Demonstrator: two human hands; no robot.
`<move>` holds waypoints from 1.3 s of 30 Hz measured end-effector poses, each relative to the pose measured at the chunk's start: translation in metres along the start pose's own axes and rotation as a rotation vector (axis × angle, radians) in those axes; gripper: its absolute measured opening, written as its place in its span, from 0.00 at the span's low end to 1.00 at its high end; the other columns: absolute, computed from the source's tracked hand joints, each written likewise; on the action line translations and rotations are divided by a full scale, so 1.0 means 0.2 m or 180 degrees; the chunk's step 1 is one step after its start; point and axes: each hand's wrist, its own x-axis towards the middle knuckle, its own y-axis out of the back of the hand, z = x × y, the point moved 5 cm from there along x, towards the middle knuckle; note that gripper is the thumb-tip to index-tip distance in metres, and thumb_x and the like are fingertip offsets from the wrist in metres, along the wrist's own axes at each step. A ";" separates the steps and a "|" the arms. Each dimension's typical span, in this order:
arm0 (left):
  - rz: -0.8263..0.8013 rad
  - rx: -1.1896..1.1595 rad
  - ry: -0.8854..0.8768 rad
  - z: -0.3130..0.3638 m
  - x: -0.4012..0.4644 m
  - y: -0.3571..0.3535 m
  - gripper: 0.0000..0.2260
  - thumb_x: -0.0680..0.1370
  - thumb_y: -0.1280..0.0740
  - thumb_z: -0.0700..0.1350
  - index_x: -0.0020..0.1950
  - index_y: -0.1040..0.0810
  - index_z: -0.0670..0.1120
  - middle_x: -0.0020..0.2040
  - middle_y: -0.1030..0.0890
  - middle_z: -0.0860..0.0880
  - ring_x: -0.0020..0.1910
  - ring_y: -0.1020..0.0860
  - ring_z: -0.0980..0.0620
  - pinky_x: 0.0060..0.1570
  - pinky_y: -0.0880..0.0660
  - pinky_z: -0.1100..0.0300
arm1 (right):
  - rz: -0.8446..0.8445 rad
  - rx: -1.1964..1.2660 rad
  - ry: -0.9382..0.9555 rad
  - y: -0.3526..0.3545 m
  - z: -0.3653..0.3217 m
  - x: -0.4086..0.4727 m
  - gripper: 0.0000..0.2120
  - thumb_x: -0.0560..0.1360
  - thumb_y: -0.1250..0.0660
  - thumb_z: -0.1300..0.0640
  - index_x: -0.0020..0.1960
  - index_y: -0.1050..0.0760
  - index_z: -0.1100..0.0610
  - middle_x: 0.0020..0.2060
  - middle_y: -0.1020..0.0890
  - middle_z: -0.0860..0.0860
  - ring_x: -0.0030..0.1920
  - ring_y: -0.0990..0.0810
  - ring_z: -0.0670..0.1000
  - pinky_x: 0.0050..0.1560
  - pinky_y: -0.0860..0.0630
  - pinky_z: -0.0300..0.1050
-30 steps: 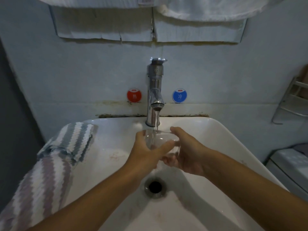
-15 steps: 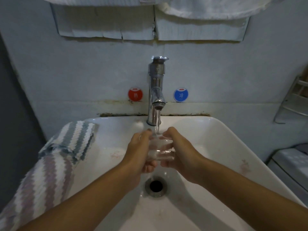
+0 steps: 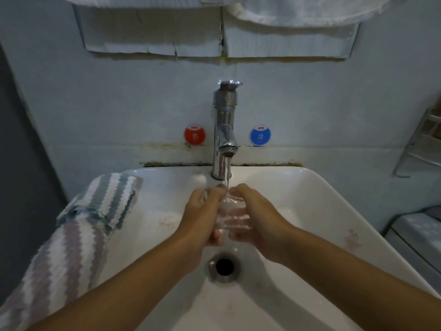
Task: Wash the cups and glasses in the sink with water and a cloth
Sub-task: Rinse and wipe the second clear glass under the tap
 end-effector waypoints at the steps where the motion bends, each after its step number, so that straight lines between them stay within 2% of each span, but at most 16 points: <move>1: 0.0051 0.0153 -0.0159 0.01 0.00 0.00 0.11 0.80 0.37 0.57 0.57 0.27 0.51 0.48 0.19 0.45 0.24 0.28 0.57 0.25 0.30 0.62 | -0.0019 0.0150 -0.0262 0.01 0.02 0.00 0.16 0.79 0.39 0.45 0.58 0.26 0.56 0.46 0.21 0.56 0.44 0.21 0.54 0.40 0.23 0.46; 3: 0.0134 0.0488 -0.0512 0.03 0.00 -0.02 0.10 0.80 0.37 0.57 0.57 0.27 0.53 0.50 0.20 0.47 0.26 0.25 0.56 0.23 0.30 0.63 | -0.0027 0.0501 -0.0689 0.02 0.03 -0.01 0.18 0.80 0.40 0.43 0.57 0.25 0.58 0.48 0.21 0.61 0.44 0.21 0.57 0.36 0.21 0.45; 5: 0.0142 0.0546 -0.0612 0.04 0.00 -0.03 0.10 0.80 0.37 0.57 0.56 0.27 0.54 0.50 0.20 0.47 0.27 0.25 0.55 0.23 0.30 0.63 | -0.0016 0.0618 -0.0707 0.04 0.02 -0.02 0.19 0.80 0.40 0.43 0.57 0.26 0.58 0.47 0.20 0.61 0.41 0.20 0.56 0.35 0.21 0.44; 7: 0.0069 0.0289 -0.0309 0.03 0.01 -0.03 0.09 0.81 0.39 0.56 0.56 0.27 0.53 0.49 0.19 0.46 0.26 0.27 0.55 0.25 0.30 0.61 | -0.0001 0.0434 -0.0244 0.03 -0.01 -0.01 0.16 0.81 0.39 0.45 0.58 0.26 0.57 0.45 0.19 0.58 0.41 0.19 0.55 0.36 0.21 0.44; 9: -0.0062 -0.0094 0.0135 0.01 0.01 -0.03 0.14 0.81 0.41 0.58 0.57 0.25 0.50 0.45 0.18 0.45 0.26 0.30 0.55 0.27 0.30 0.60 | 0.0119 -0.0004 0.0393 0.02 -0.04 0.00 0.13 0.80 0.38 0.46 0.59 0.27 0.54 0.46 0.18 0.56 0.41 0.19 0.53 0.38 0.22 0.44; 11: -0.0107 -0.0269 0.0320 0.00 0.01 -0.02 0.19 0.81 0.43 0.60 0.57 0.23 0.47 0.43 0.18 0.44 0.25 0.31 0.55 0.26 0.32 0.61 | 0.0130 -0.0184 0.0647 0.01 -0.05 0.01 0.13 0.79 0.36 0.47 0.59 0.28 0.54 0.47 0.19 0.55 0.41 0.18 0.52 0.39 0.22 0.44; 15: 0.0252 0.0382 -0.0239 0.04 0.01 0.02 0.15 0.80 0.40 0.59 0.56 0.26 0.49 0.46 0.19 0.45 0.26 0.28 0.54 0.24 0.31 0.61 | -0.0182 0.0220 -0.0255 0.01 0.00 0.01 0.17 0.77 0.35 0.46 0.60 0.24 0.56 0.52 0.18 0.58 0.51 0.19 0.58 0.48 0.19 0.51; 18: 0.0361 0.1030 -0.0853 0.06 0.02 -0.01 0.11 0.78 0.38 0.61 0.52 0.27 0.54 0.47 0.20 0.51 0.37 0.22 0.51 0.32 0.26 0.56 | -0.0172 0.0691 -0.0855 0.04 0.02 -0.01 0.18 0.79 0.37 0.45 0.60 0.25 0.58 0.50 0.21 0.61 0.47 0.18 0.59 0.40 0.18 0.49; 20: 0.0351 0.1103 -0.0902 0.05 0.01 -0.02 0.11 0.78 0.38 0.60 0.52 0.27 0.54 0.48 0.21 0.52 0.41 0.22 0.51 0.36 0.26 0.55 | -0.0140 0.0565 -0.0899 0.05 0.02 -0.02 0.20 0.80 0.39 0.43 0.60 0.26 0.58 0.53 0.21 0.61 0.46 0.16 0.59 0.35 0.19 0.45; 24: 0.0528 0.0814 -0.0585 0.03 0.03 0.01 0.14 0.79 0.39 0.61 0.56 0.27 0.53 0.50 0.21 0.50 0.38 0.26 0.50 0.36 0.29 0.55 | 0.0142 -0.0854 0.0013 0.07 -0.05 0.02 0.18 0.82 0.42 0.42 0.61 0.28 0.55 0.53 0.22 0.54 0.50 0.19 0.54 0.41 0.17 0.45; 27: 0.0726 0.0603 -0.0393 0.03 0.04 0.05 0.15 0.80 0.40 0.60 0.56 0.28 0.50 0.48 0.21 0.47 0.33 0.27 0.50 0.30 0.30 0.58 | -0.0175 -0.1318 0.0447 0.05 -0.11 0.03 0.13 0.80 0.38 0.50 0.63 0.29 0.51 0.53 0.23 0.49 0.52 0.22 0.49 0.48 0.22 0.44; 29: 0.0752 0.0507 -0.0333 0.03 0.05 0.06 0.15 0.80 0.40 0.60 0.56 0.28 0.49 0.48 0.20 0.44 0.32 0.28 0.50 0.26 0.32 0.60 | -0.0485 -0.1797 0.0542 0.03 -0.09 0.03 0.21 0.76 0.32 0.57 0.67 0.33 0.49 0.54 0.25 0.47 0.54 0.23 0.47 0.48 0.24 0.38; 32: 0.0712 0.0643 -0.0370 0.01 0.05 0.07 0.15 0.79 0.40 0.62 0.53 0.28 0.51 0.49 0.20 0.46 0.35 0.27 0.49 0.32 0.30 0.56 | -0.0288 -0.2926 0.1126 0.03 -0.05 0.04 0.35 0.70 0.24 0.56 0.71 0.38 0.48 0.63 0.31 0.46 0.62 0.30 0.46 0.53 0.29 0.34; 35: 0.0680 0.0884 -0.0487 0.01 0.05 0.06 0.16 0.78 0.41 0.64 0.54 0.28 0.53 0.48 0.21 0.50 0.37 0.26 0.51 0.38 0.29 0.55 | 0.0011 -0.3409 0.1797 0.03 -0.04 0.04 0.37 0.68 0.22 0.50 0.71 0.37 0.49 0.63 0.32 0.45 0.62 0.32 0.45 0.59 0.32 0.36; 37: 0.0671 0.1243 -0.0640 0.03 0.04 0.04 0.16 0.79 0.41 0.63 0.57 0.29 0.52 0.49 0.23 0.52 0.40 0.25 0.54 0.37 0.29 0.59 | 0.0051 -0.3665 0.2113 0.01 -0.04 0.04 0.38 0.67 0.21 0.47 0.71 0.36 0.50 0.63 0.30 0.46 0.60 0.31 0.46 0.61 0.28 0.40; 39: 0.0673 0.1469 -0.0780 0.04 0.02 0.03 0.17 0.79 0.42 0.62 0.58 0.30 0.52 0.50 0.23 0.53 0.42 0.24 0.57 0.34 0.31 0.63 | 0.0087 -0.3635 0.2274 -0.01 -0.03 0.04 0.36 0.67 0.21 0.50 0.68 0.34 0.51 0.60 0.28 0.47 0.57 0.28 0.47 0.59 0.25 0.44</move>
